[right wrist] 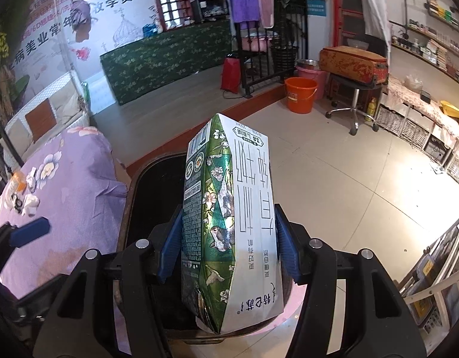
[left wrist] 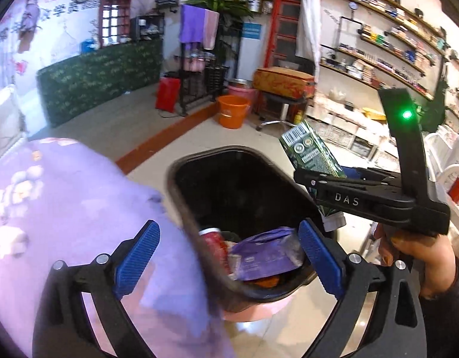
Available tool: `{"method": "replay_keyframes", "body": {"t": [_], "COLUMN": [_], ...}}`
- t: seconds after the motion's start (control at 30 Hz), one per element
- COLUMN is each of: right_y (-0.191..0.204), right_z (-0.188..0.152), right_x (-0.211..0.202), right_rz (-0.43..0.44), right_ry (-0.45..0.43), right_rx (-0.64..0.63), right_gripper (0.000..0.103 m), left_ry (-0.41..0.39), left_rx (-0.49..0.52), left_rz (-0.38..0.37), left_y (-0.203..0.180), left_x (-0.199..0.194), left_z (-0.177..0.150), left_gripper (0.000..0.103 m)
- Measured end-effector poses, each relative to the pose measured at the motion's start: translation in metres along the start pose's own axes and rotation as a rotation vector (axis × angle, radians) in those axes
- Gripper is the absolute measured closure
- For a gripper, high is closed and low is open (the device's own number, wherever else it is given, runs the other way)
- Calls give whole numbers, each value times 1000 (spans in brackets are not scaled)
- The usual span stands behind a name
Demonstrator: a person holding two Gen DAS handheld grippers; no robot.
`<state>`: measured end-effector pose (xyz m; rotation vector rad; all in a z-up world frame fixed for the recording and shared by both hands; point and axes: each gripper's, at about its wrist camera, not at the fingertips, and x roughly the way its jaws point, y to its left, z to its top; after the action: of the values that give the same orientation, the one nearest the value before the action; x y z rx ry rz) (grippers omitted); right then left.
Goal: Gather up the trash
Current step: 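Open the left tool over the bin while the right tool lowers the carton in, then move both open tools back over the bedspread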
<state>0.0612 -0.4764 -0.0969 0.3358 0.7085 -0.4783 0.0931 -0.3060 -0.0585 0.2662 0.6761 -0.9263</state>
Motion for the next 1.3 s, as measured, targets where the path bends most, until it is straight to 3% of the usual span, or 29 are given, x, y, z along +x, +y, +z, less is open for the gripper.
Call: {"method": "replay_keyframes", "body": {"t": [0.33, 0.63, 0.83, 1.03, 1.3], "right_y": [25, 28, 31, 30, 50], "right_z": [-9, -18, -20, -21, -14], "right_x": [52, 88, 99, 93, 52], "right_rz": [31, -17, -29, -3, 88], "right_ry": [194, 325, 370, 342, 157], "right_rx": [-38, -28, -32, 4, 9], "right_gripper": [46, 45, 45, 40, 25], "left_ry": [2, 23, 19, 11, 10], "left_rx": [-129, -203, -198, -206, -223], "left_rz": [128, 147, 150, 148, 167], "left_y": [49, 72, 71, 76, 82], "left_x": [-29, -37, -40, -43, -49], "left_z": [-16, -27, -30, -31, -36], "left_gripper": [9, 9, 9, 9, 9]}}
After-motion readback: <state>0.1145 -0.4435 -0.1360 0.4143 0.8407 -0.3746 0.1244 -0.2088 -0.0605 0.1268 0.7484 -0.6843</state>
